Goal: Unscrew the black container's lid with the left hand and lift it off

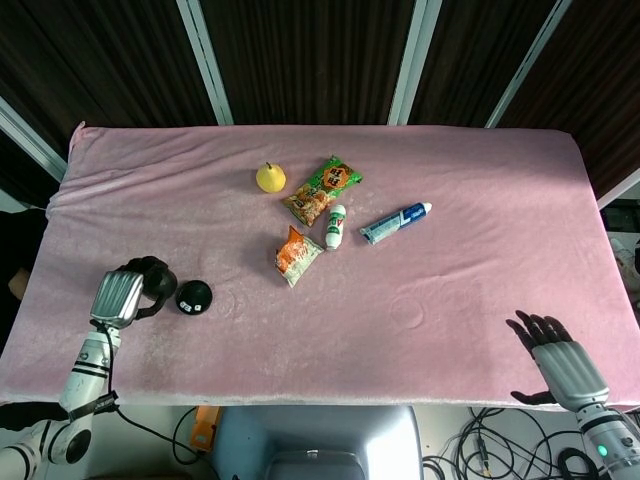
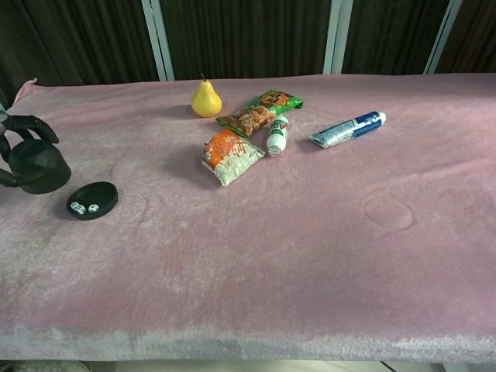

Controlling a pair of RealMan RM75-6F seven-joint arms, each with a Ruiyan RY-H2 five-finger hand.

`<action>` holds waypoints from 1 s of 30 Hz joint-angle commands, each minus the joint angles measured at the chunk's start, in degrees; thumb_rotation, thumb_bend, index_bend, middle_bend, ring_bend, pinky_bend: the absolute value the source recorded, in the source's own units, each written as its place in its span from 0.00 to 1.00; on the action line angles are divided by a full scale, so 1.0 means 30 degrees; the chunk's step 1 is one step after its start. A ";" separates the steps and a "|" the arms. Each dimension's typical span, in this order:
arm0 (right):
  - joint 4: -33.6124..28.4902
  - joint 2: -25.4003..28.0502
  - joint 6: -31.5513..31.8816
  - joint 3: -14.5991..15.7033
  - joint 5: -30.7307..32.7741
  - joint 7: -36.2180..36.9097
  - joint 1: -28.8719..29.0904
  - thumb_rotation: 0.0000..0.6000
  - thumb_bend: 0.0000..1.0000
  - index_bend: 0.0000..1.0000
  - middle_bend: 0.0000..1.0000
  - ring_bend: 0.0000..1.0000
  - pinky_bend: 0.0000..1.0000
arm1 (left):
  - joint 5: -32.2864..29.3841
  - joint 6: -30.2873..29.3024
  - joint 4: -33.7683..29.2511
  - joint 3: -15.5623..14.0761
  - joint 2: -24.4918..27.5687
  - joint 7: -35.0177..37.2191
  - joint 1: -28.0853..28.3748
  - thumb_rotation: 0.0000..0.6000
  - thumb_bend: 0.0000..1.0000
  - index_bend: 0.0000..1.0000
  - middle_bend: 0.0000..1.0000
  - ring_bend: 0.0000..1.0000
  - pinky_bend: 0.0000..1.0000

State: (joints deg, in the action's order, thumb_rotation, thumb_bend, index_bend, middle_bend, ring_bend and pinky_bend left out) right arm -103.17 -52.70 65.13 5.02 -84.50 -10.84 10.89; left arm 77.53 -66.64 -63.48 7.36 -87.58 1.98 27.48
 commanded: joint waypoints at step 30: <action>0.0095 -0.0075 0.1725 0.0006 -0.0853 0.0502 -0.0775 1.00 0.10 0.00 0.00 0.00 0.18 | 0.3526 -0.5117 -0.2115 -0.1958 0.3856 -0.4384 -0.2422 1.00 0.29 0.26 0.13 0.06 0.24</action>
State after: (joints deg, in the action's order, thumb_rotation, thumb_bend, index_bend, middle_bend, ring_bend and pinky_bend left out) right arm -102.95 -52.77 69.86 5.16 -86.92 -9.39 8.85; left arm 86.42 -79.45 -67.35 3.27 -78.40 -8.98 22.58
